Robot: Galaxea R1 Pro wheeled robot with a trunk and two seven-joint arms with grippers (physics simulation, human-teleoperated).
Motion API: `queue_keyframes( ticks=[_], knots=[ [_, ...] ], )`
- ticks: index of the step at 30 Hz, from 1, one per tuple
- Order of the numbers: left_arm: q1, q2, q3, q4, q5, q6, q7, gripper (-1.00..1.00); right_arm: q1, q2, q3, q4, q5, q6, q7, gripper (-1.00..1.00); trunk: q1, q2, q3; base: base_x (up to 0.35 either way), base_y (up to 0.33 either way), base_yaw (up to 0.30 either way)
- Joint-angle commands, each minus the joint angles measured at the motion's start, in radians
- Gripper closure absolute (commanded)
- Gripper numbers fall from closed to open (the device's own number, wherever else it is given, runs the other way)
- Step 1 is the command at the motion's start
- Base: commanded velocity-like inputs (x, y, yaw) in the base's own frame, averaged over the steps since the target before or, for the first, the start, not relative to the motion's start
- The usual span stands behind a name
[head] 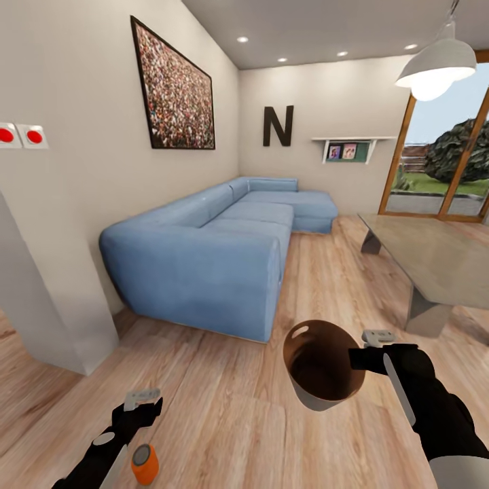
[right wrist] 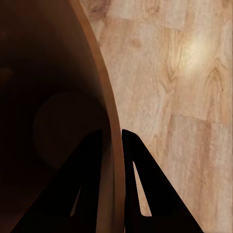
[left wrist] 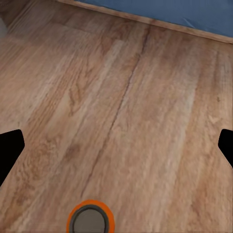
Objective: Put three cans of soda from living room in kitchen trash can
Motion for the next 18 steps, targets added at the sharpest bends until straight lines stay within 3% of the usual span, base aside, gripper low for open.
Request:
queue_keyframes(
  ticks=[1, 18],
  knots=[
    [0.0, 0.0, 0.0, 0.0, 0.0, 0.0, 0.0, -1.0, -0.001, 0.0, 0.0, 0.0, -0.016, 0.001, 0.003, 1.0, 0.0, 0.0, 0.0, 0.13, 0.0, 0.0],
    [0.0, 0.0, 0.002, 0.0, -0.001, 0.0, 0.0, -1.0, -0.001, 0.0, 0.0, 0.0, -0.016, 0.001, 0.003, 1.0, 0.0, 0.0, -0.016, 0.021, 0.0, 0.0]
  ],
)
